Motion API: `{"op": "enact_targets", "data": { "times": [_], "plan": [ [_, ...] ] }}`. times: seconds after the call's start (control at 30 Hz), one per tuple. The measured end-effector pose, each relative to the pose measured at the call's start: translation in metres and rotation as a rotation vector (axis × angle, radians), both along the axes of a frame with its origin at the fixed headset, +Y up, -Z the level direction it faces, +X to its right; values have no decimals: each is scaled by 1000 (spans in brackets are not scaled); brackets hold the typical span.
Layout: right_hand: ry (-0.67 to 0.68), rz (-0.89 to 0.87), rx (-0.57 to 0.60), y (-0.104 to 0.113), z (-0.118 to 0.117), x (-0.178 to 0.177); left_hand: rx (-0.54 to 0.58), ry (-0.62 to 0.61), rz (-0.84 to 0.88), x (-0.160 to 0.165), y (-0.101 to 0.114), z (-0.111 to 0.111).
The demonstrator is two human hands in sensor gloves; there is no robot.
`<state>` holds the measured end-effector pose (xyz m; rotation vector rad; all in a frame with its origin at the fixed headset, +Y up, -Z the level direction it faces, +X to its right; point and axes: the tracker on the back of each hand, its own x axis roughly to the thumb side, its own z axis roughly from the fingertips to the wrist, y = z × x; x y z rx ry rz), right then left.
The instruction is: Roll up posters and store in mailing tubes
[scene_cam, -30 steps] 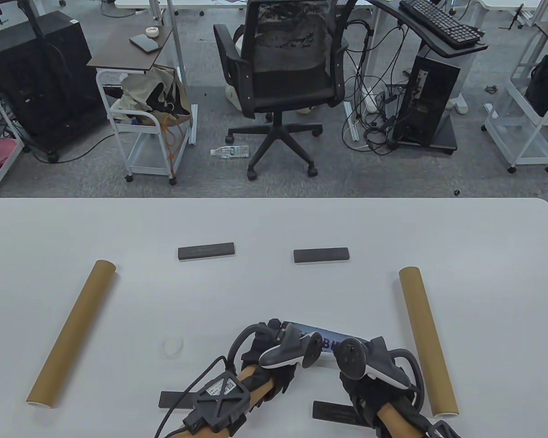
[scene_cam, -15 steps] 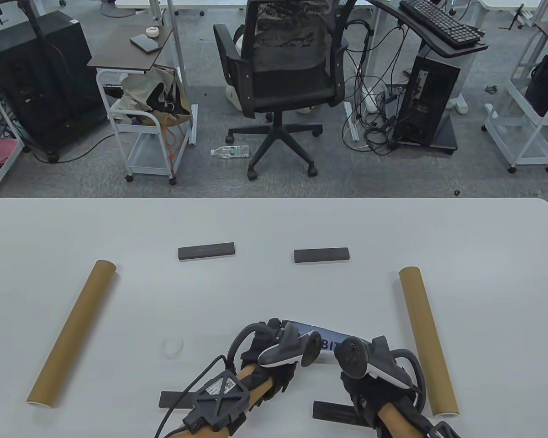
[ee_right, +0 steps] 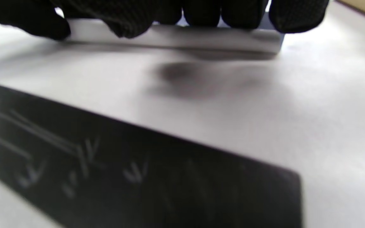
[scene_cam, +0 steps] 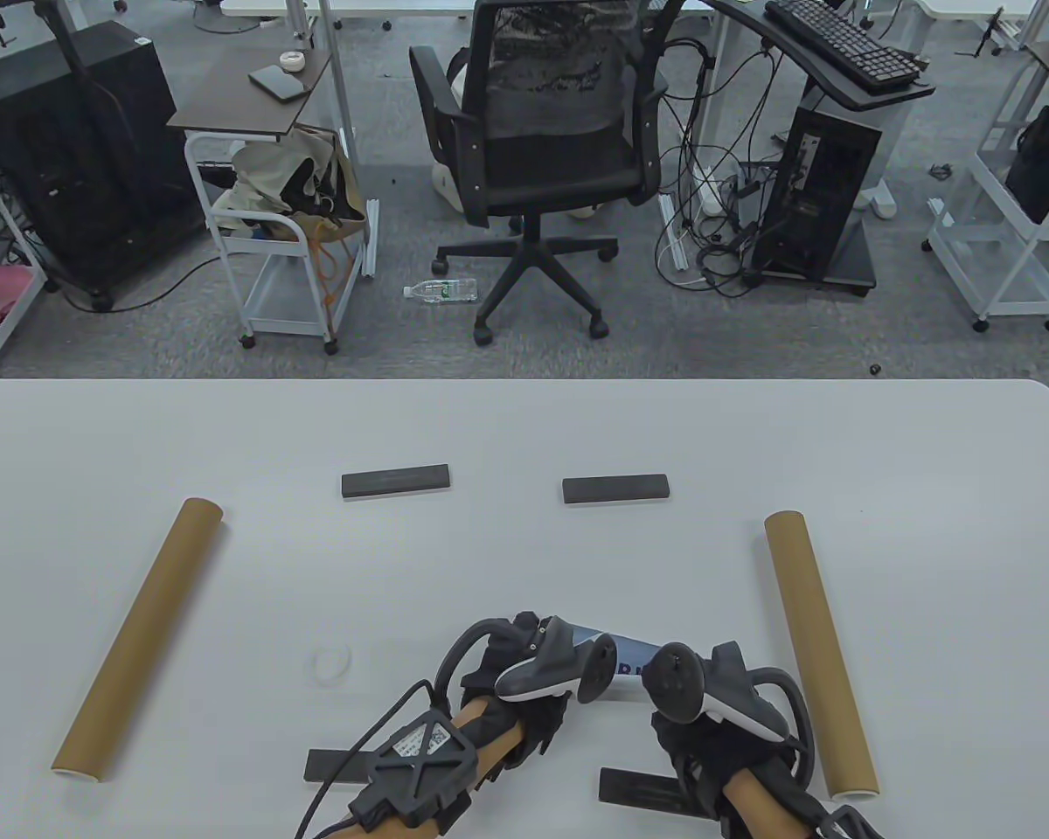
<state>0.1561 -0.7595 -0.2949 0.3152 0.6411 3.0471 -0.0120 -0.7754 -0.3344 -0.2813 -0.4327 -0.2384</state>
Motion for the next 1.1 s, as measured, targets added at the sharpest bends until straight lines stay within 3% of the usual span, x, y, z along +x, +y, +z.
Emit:
{"op": "enact_targets", "data": {
  "times": [0.23, 0.37, 0.67, 0.8, 1.1],
  "plan": [
    [-16, 27, -24, -9, -5, -1, 23, 15, 2, -3, -4, -4],
    [4, -15, 51, -1, -1, 0, 15, -5, -2, -2, -2, -2],
    [-19, 38, -28, -10, -6, 0, 7, 30, 1, -6, -6, -6],
    [2, -22, 64, 1, 0, 1, 8, 2, -6, -4, -1, -3],
    [-24, 33, -21, -11, -7, 1, -2, 35, 8, -8, -5, -7]
  ]
}}
